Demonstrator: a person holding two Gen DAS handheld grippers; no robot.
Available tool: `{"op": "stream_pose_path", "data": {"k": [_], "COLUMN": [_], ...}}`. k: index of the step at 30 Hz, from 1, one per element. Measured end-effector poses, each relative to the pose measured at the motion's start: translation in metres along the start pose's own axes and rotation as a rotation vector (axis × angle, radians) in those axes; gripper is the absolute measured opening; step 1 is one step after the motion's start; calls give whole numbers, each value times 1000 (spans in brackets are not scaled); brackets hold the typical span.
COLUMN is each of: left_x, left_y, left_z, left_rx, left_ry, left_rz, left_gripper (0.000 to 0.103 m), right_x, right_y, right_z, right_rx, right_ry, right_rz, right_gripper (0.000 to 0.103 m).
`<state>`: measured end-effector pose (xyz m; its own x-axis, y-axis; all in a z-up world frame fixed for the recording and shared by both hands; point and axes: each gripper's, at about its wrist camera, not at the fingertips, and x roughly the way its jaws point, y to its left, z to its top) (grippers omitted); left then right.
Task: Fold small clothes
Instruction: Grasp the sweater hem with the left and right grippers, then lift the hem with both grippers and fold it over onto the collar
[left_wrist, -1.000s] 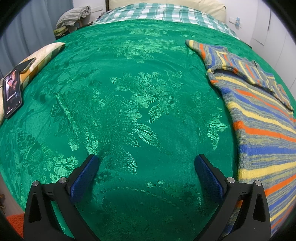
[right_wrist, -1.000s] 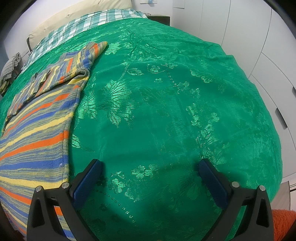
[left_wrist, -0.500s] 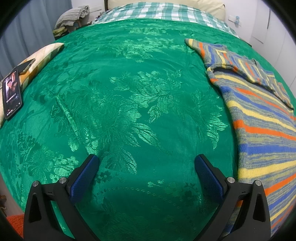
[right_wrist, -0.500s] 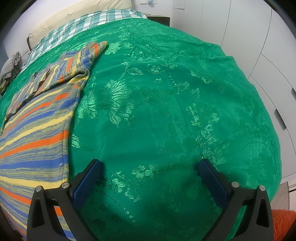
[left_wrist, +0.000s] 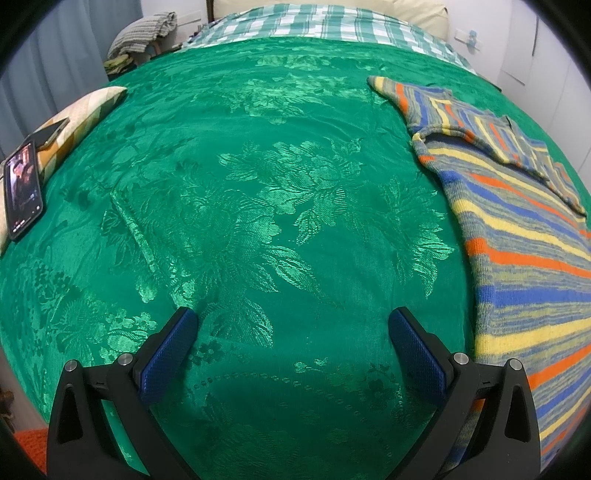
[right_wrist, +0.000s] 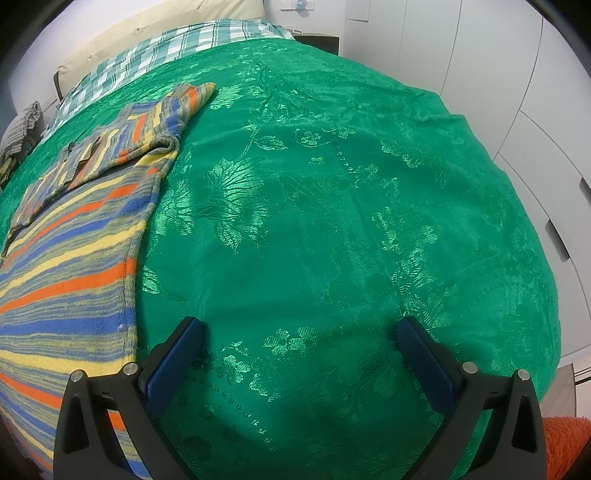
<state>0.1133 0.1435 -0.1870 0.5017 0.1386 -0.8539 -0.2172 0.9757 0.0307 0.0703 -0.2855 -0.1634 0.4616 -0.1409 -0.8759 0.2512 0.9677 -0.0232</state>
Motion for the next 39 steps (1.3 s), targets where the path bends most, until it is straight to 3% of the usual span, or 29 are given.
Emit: {"op": "stream_pose_path", "data": {"k": [7,10,11,14,17,19,25,26,27,28,29,30,31,35,39], "left_x": [-1,-8,-14,-47,-59,-56,-60,-59,-59,-60,-61,-62,-63,-77,-101], "left_y": [-1,6,9,17,-1,-22,-61,-65,-68,-71,-72,-71,-69,-58,-46], "left_z": [-2,4,5,-3,-27,-45,-79,-83,-86,-89,-90,-90,-90,-84,-38], "left_rx": [0,-11,-24,-63,-19,55,188,207,228,252,263,258,244,201,102], "left_ry": [-12,54,74,78,169,241,356,369,374,374,377,393,406,413,392], "left_rz": [-1,-36,-51,-200,-296,-295,-273,-269,-250,-222,-213,-235,-262,-331,-491], "left_gripper": [103,102,101,101,101,99,85,78,72,53,27,10,5,4,4], "right_x": [0,0,-1,-23,-59,-74,-68,-62,-58,-54,-52,-48,-47,-65,-87], "right_y": [0,-2,-5,-20,-21,-10,22,29,33,40,43,45,46,38,25], "right_z": [0,3,8,21,19,4,-45,-53,-58,-65,-70,-72,-73,-61,-30], "right_rx": [0,-3,0,52,20,-41,-149,-163,-177,-207,-225,-239,-242,-245,-166], "right_ry": [0,15,40,120,171,255,449,490,510,532,550,570,587,569,547], "right_rz": [0,16,39,147,272,358,400,402,404,405,398,386,379,428,567], "right_gripper": [103,103,103,103,103,103,99,96,86,76,39,6,6,6,6]}}
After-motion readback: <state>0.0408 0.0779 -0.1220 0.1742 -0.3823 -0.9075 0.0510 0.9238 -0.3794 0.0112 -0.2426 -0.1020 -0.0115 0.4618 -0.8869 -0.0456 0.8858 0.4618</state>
